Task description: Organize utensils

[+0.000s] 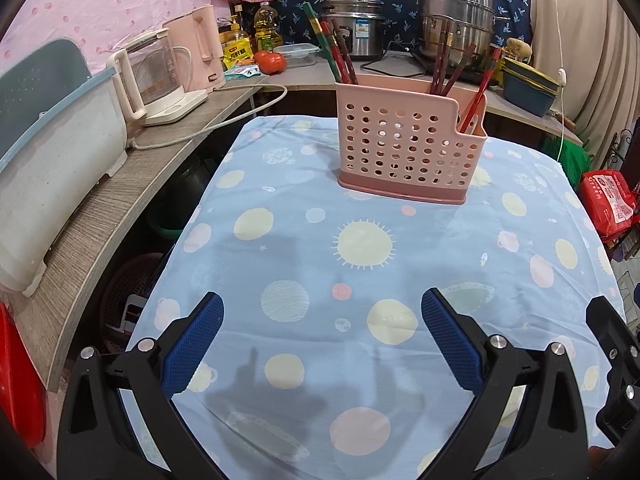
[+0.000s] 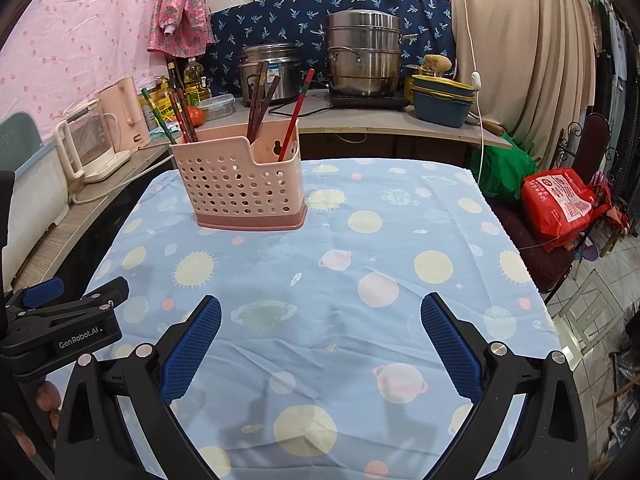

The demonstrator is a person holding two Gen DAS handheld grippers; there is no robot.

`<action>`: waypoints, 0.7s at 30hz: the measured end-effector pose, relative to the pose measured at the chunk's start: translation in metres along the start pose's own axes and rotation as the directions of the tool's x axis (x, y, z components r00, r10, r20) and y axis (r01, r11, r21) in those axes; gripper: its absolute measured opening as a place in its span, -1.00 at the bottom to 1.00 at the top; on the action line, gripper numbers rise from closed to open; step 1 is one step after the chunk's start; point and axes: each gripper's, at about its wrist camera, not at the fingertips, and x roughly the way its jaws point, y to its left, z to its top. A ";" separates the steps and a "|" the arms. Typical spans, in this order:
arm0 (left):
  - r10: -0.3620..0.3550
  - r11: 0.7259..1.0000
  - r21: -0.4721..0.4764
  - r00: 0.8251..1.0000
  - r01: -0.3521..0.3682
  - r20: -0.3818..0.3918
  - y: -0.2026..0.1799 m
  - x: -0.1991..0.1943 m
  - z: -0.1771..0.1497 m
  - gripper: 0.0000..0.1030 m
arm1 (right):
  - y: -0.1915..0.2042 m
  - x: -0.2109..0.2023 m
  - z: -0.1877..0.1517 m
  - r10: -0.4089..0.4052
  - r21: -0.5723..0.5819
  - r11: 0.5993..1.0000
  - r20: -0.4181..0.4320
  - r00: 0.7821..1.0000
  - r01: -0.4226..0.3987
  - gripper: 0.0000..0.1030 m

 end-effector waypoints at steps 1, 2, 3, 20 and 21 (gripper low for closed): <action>0.000 1.000 0.000 1.000 0.000 0.001 0.000 0.000 0.000 0.84 | 0.000 0.000 0.000 0.000 0.001 1.000 0.000 1.000 0.000 0.87; 0.000 1.000 0.000 1.000 0.000 0.001 0.000 0.000 0.000 0.84 | 0.000 0.000 0.000 0.000 0.000 1.000 -0.001 1.000 0.000 0.87; 0.002 1.000 0.000 1.000 -0.002 0.002 0.000 0.000 0.000 0.84 | 0.000 0.000 0.000 -0.001 -0.001 1.000 0.000 1.000 0.001 0.87; -0.007 1.000 0.021 1.000 0.007 0.013 -0.003 -0.002 -0.001 0.84 | -0.001 0.002 -0.003 0.000 0.002 1.000 -0.006 1.000 0.000 0.87; -0.010 1.000 0.024 1.000 0.009 0.014 -0.003 -0.001 -0.001 0.84 | -0.001 0.003 -0.003 0.000 0.003 1.000 -0.007 1.000 0.000 0.87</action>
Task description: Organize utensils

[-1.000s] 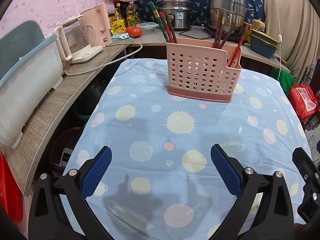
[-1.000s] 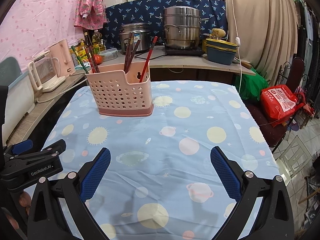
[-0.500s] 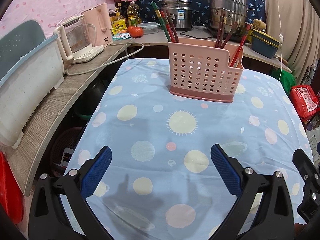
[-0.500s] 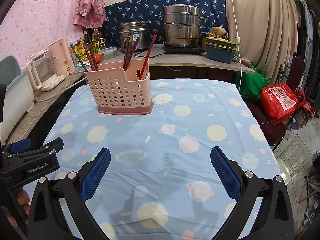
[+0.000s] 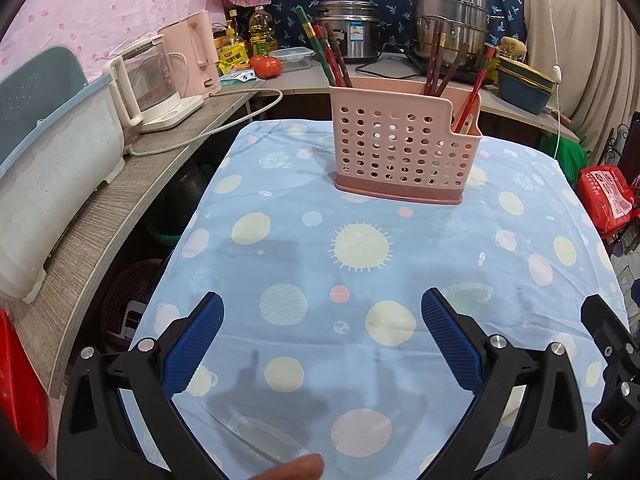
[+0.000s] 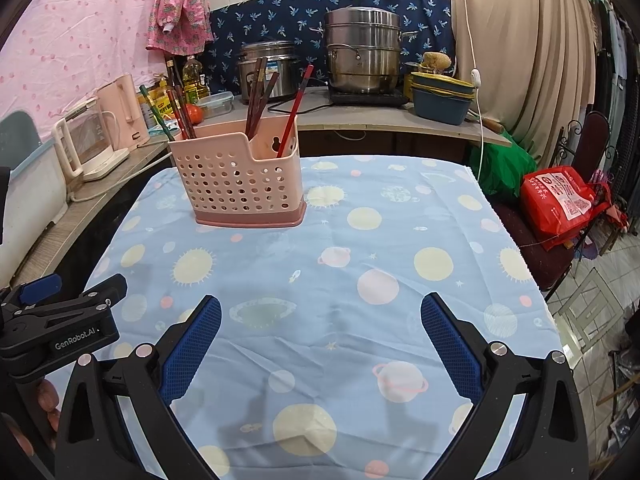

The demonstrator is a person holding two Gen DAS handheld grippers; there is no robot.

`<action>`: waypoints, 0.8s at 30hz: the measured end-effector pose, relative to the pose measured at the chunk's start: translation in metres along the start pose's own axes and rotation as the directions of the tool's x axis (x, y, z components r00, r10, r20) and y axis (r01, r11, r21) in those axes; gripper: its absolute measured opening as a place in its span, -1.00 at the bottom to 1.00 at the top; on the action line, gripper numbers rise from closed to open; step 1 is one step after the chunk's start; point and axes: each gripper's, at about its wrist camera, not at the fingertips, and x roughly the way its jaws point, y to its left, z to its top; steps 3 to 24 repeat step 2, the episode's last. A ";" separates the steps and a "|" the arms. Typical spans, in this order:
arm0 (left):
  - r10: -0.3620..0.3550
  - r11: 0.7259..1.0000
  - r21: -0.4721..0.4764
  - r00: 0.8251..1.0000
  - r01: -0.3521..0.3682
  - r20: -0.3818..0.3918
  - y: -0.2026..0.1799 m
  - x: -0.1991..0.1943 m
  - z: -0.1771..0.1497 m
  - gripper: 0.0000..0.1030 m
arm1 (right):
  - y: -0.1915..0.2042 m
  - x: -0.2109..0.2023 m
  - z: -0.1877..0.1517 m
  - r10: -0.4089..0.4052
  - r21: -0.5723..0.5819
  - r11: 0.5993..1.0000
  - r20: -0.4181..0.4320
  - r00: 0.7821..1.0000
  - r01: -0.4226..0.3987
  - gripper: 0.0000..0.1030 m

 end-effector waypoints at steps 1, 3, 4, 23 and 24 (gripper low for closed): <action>-0.003 1.000 0.003 1.000 0.003 0.001 0.000 0.000 0.000 0.84 | 0.000 0.000 0.000 0.000 0.000 1.000 -0.001 1.000 0.000 0.87; -0.002 1.000 0.003 1.000 0.002 0.000 0.000 0.000 0.000 0.84 | 0.000 0.001 -0.001 -0.001 0.000 1.000 -0.001 1.000 0.001 0.87; -0.002 1.000 0.003 1.000 0.002 0.000 0.000 0.000 0.000 0.84 | 0.000 0.001 -0.001 -0.001 0.000 1.000 -0.001 1.000 0.001 0.87; -0.002 1.000 0.003 1.000 0.002 0.000 0.000 0.000 0.000 0.84 | 0.000 0.001 -0.001 -0.001 0.000 1.000 -0.001 1.000 0.001 0.87; -0.002 1.000 0.003 1.000 0.002 0.000 0.000 0.000 0.000 0.84 | 0.000 0.001 -0.001 -0.001 0.000 1.000 -0.001 1.000 0.001 0.87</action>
